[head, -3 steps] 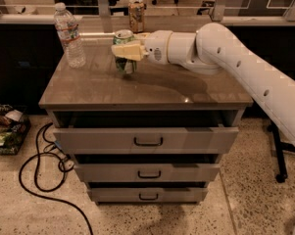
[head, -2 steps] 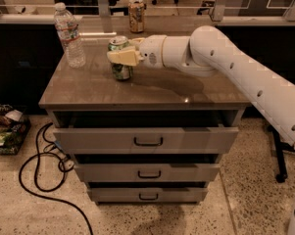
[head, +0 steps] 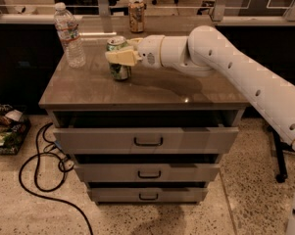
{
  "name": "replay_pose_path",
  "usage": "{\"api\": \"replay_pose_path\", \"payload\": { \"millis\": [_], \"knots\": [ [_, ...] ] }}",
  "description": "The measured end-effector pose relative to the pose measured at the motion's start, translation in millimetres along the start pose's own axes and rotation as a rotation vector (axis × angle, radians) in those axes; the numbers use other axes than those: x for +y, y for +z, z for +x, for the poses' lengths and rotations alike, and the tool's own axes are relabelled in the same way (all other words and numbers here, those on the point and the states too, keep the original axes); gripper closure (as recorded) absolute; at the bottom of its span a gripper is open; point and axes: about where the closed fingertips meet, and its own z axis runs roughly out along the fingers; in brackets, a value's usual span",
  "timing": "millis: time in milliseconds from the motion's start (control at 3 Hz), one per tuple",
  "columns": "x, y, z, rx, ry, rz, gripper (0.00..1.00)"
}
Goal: Pick green can from paper bowl and place on counter
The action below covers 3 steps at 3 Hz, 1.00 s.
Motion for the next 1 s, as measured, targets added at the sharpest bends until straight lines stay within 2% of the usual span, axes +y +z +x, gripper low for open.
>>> {"api": "replay_pose_path", "payload": {
  "millis": [667,1000],
  "knots": [
    [3.4,4.6,-0.4,0.000,0.000,-0.009,0.15],
    [5.2,7.0,-0.5,0.000,0.000,-0.013,0.00]
  ]
}}
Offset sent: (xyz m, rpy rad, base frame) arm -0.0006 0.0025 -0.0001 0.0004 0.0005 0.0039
